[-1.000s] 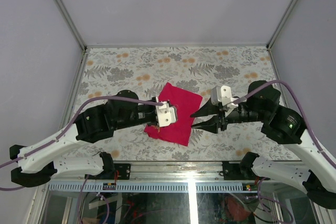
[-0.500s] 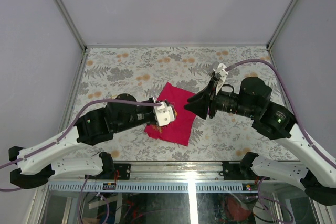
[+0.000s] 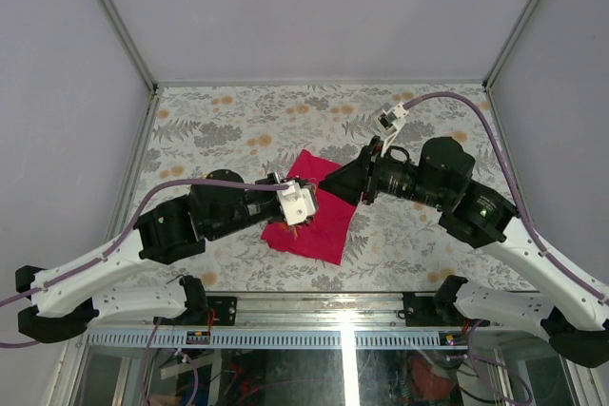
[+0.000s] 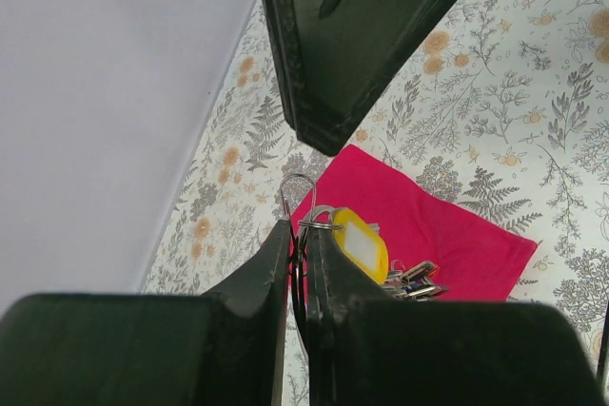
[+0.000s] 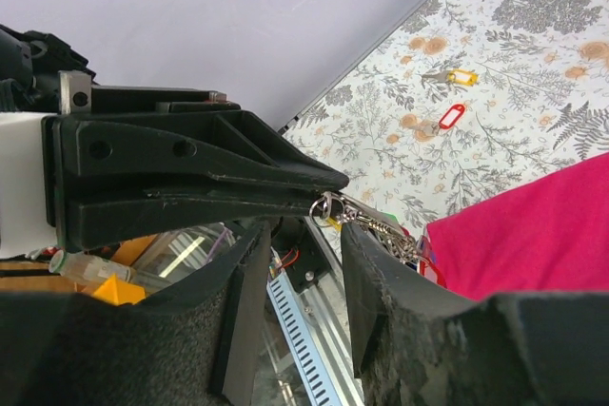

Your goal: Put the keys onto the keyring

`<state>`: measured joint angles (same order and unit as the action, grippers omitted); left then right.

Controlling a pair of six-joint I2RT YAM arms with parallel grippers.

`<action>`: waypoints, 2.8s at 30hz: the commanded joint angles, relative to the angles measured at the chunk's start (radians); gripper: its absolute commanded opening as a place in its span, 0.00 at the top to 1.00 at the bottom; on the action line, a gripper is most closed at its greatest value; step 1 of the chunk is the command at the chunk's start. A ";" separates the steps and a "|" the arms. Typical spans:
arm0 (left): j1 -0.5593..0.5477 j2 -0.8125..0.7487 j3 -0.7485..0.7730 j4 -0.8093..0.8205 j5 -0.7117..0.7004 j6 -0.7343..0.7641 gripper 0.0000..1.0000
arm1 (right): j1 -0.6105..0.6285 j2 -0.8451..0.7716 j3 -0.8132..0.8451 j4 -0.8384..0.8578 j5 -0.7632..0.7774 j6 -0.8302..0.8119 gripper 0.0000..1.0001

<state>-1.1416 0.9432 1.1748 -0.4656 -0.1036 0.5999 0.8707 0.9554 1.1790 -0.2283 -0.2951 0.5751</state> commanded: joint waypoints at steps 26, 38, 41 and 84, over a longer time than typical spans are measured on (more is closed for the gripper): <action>0.006 -0.031 -0.012 0.127 0.016 0.007 1.00 | 0.006 0.110 0.025 0.115 -0.082 0.048 0.77; 0.005 -0.065 -0.058 0.168 0.008 -0.017 0.74 | 0.006 0.065 -0.003 0.218 -0.139 -0.031 1.00; 0.006 -0.094 -0.086 0.194 0.005 -0.041 0.65 | 0.006 0.041 -0.020 0.251 -0.130 -0.043 1.00; 0.006 -0.121 -0.043 0.075 0.043 -0.158 1.00 | 0.006 -0.126 -0.106 0.216 0.039 -0.152 0.84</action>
<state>-1.1416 0.8215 1.0515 -0.3370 -0.0437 0.4213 0.8734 0.8913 1.0603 -0.0452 -0.3550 0.4942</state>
